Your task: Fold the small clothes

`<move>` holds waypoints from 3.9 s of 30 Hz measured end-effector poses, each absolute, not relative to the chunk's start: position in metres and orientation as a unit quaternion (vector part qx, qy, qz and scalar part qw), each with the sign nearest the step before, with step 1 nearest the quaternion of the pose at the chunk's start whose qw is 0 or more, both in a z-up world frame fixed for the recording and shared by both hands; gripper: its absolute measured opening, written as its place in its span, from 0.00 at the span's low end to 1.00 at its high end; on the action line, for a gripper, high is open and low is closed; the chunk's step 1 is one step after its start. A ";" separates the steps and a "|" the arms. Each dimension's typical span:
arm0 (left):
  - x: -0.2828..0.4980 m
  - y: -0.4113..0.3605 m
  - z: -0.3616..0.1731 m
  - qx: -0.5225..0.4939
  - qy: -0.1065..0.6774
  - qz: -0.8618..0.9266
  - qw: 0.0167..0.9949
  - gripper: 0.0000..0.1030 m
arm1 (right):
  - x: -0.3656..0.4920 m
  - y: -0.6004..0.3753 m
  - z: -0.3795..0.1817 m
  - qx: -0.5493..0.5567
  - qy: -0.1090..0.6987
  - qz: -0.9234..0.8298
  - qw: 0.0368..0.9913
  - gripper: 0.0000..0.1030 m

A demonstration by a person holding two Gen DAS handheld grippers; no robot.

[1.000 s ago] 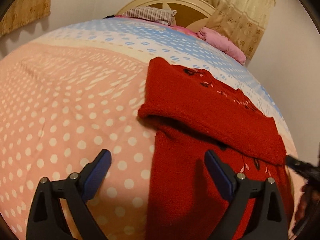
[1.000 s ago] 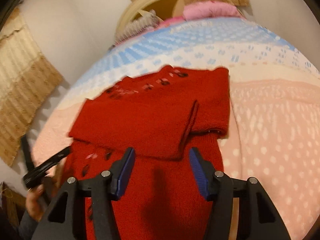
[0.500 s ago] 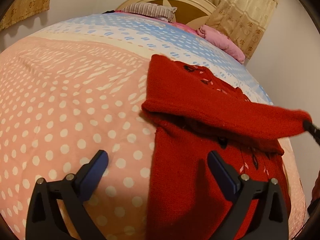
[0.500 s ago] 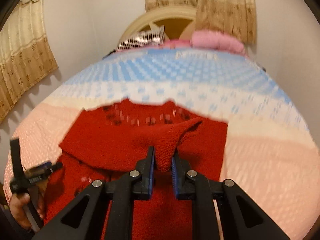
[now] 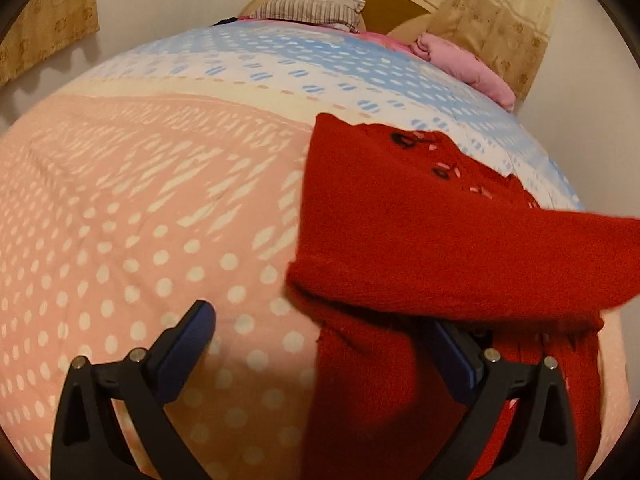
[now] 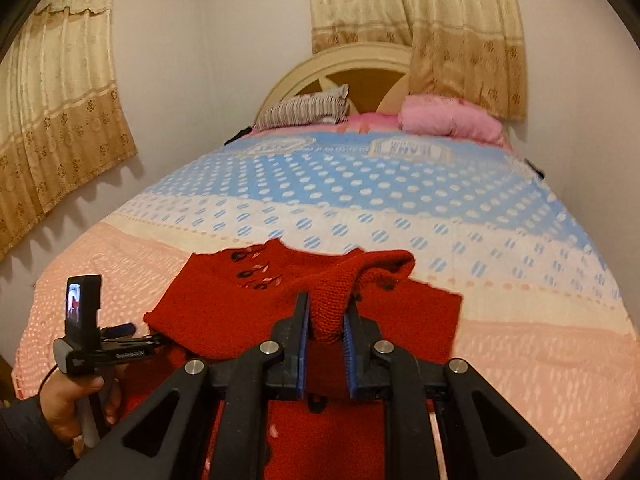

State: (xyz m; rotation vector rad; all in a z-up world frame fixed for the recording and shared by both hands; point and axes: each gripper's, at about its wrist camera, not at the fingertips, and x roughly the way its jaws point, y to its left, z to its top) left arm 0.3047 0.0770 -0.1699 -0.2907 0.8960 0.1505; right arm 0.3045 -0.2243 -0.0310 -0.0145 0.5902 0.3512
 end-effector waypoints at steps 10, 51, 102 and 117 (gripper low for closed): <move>0.297 0.086 -0.171 -0.154 0.425 0.067 0.889 1.00 | 0.333 -0.253 -0.123 -0.055 0.442 0.121 0.887 0.26; 0.229 0.048 -0.152 -0.046 0.380 0.033 0.923 1.00 | 0.265 -0.251 -0.170 0.025 0.427 0.177 0.886 0.62; 0.080 0.055 -0.158 -0.105 0.481 -0.130 0.860 0.79 | 0.150 -0.257 -0.167 -0.009 0.383 0.178 0.906 0.72; 0.072 0.054 -0.195 -0.178 0.515 -0.169 0.821 0.56 | 0.140 -0.256 -0.171 -0.019 0.360 0.176 0.916 0.73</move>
